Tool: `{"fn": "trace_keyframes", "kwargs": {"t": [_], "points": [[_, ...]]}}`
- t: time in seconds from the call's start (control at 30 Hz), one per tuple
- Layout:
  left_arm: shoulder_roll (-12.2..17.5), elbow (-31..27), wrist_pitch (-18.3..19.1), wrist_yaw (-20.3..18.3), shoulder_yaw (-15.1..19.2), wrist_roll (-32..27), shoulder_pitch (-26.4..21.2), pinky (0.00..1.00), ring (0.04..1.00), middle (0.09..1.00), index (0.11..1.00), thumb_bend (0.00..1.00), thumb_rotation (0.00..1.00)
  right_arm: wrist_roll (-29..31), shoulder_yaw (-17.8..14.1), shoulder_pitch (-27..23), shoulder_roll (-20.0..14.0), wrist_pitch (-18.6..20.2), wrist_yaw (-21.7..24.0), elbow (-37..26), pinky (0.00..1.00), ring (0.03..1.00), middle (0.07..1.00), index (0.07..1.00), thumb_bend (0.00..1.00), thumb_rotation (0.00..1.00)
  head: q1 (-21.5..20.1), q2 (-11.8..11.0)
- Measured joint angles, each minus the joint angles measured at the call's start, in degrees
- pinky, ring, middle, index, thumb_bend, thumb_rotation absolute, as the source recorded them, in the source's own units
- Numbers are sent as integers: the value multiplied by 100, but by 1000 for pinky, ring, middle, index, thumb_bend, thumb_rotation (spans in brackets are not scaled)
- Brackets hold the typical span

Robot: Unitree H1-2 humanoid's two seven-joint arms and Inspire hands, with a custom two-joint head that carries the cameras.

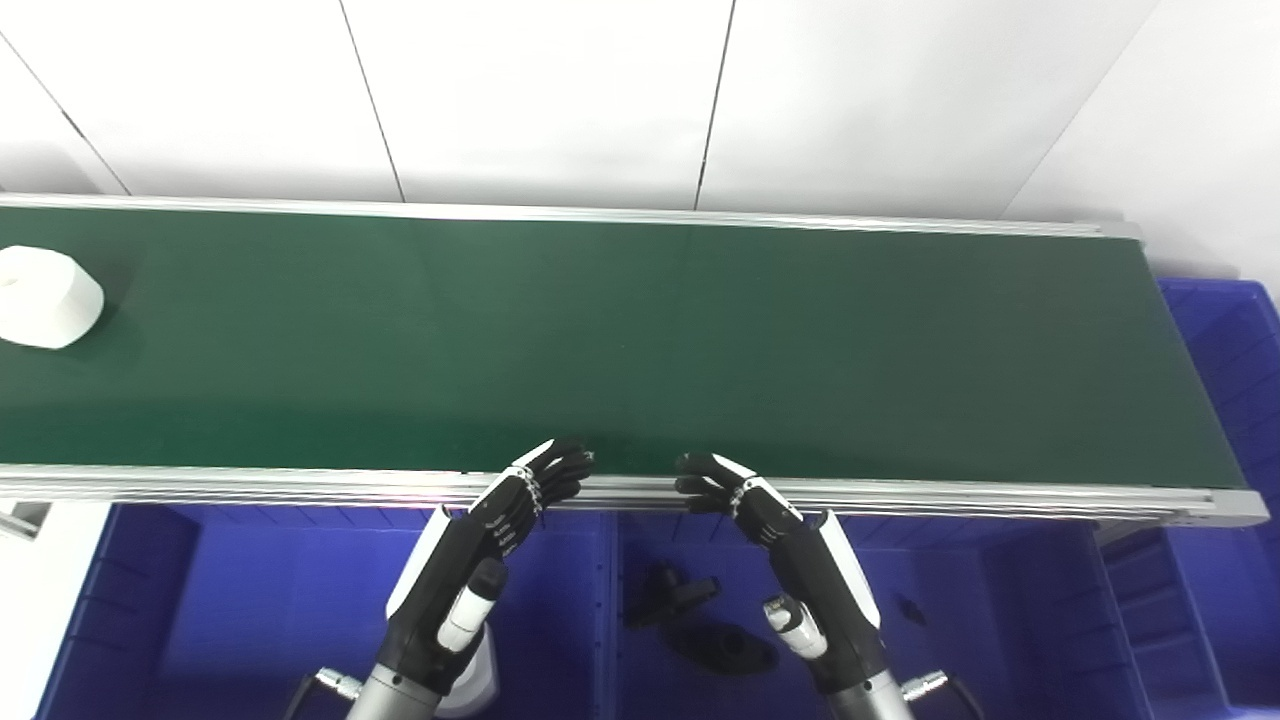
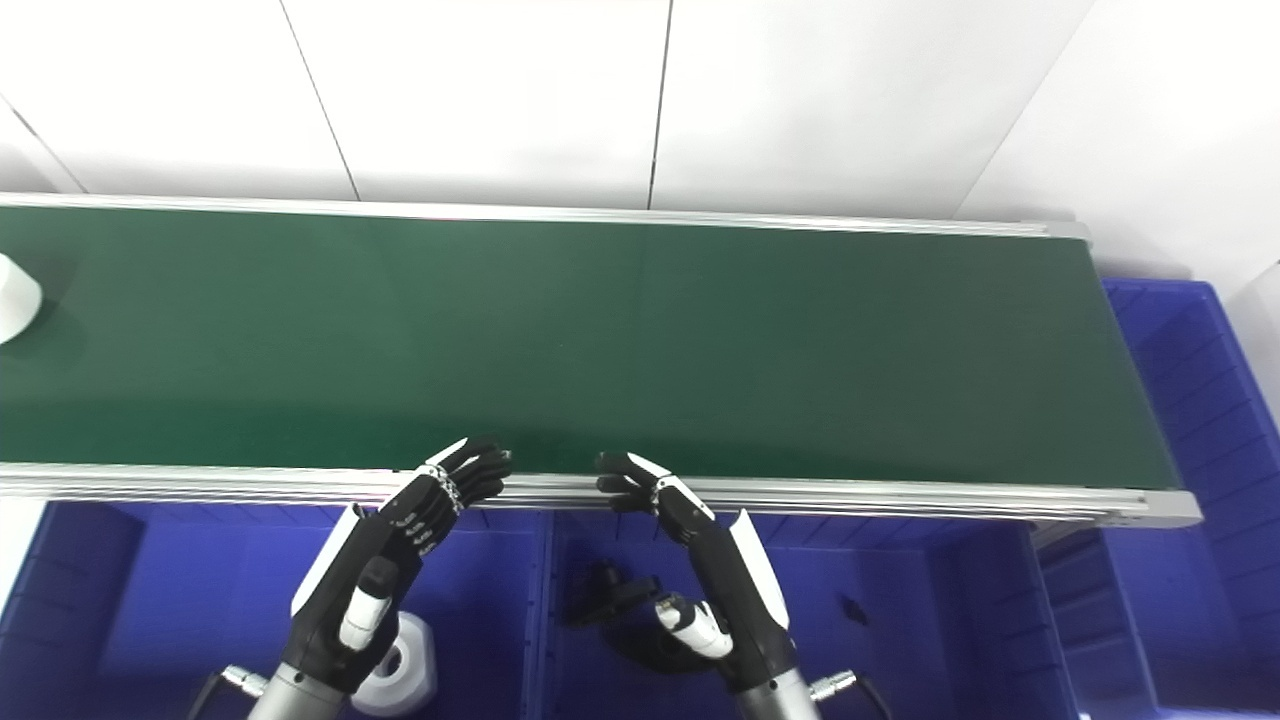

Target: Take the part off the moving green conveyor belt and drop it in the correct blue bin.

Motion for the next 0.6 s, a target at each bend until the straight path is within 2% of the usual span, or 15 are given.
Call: {"fn": "trace_keyframes", "kwargs": {"t": [0.17, 0.27, 0.6], "points": [[-10, 0, 38, -20, 8, 2, 1, 860, 867, 861, 866, 722, 972, 105, -26, 4, 21, 0, 26, -16, 741, 789, 836, 831, 837, 977, 97, 79], [-25, -14, 126, -23, 6, 5, 0, 863, 870, 863, 867, 728, 984, 105, -41, -3, 18, 0, 31, -18, 752, 791, 838, 836, 851, 987, 185, 141], [-51, -70, 153, -23, 28, 115, -4, 850, 864, 859, 865, 707, 981, 115, -82, -45, 18, 0, 56, -34, 746, 787, 839, 832, 845, 986, 141, 115]]}}
